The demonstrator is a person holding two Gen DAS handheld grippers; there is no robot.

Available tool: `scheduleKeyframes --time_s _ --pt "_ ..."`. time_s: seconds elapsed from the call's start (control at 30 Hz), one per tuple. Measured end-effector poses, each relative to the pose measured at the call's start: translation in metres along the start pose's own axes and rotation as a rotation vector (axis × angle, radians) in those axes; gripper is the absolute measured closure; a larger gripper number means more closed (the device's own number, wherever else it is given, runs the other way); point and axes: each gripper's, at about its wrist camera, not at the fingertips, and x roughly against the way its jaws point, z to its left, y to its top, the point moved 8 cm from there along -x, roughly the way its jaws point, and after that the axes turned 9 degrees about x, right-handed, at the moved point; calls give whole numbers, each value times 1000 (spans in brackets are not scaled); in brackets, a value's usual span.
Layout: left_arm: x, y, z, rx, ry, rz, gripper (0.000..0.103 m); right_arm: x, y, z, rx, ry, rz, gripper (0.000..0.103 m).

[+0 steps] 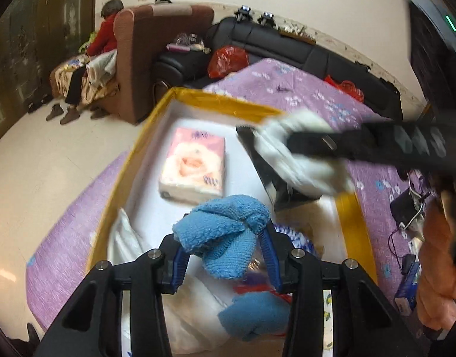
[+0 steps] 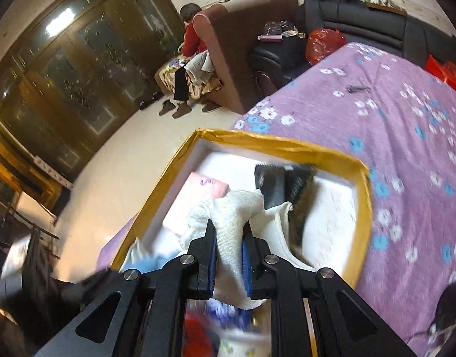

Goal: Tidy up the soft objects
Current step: 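Carry blue sock and white towel into the tray and release both, then move both open grippers back toward the items on the table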

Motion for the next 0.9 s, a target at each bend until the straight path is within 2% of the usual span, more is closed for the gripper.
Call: scheduleKeyframes --time_s 0.2,0.37,0.47,0.5,0.53,0.6,0.67,0.9 --pt "2 0 2 1 5 -5 62 -29 11 2 19 -37 42 85" --pt "6 2 2 4 -22 -31 54 -41 11 -4 1 -53 52 83" --pt "11 2 -3 -13 -52 -48 39 -41 11 -4 2 -42 59 76" --pt "14 3 -4 -17 -56 -64 32 -37 11 -5 3 -46 51 72" --pt "18 3 -5 -19 -59 -85 30 -34 12 -5 5 -47 42 70" --pt "24 5 -5 -8 -68 -111 29 -23 12 -6 8 -49 17 63" --pt "25 8 -4 5 -90 -112 29 -8 11 -6 10 -47 -11 59" --pt "45 3 -6 3 -93 -158 29 44 -8 -6 1 -14 -89 59"
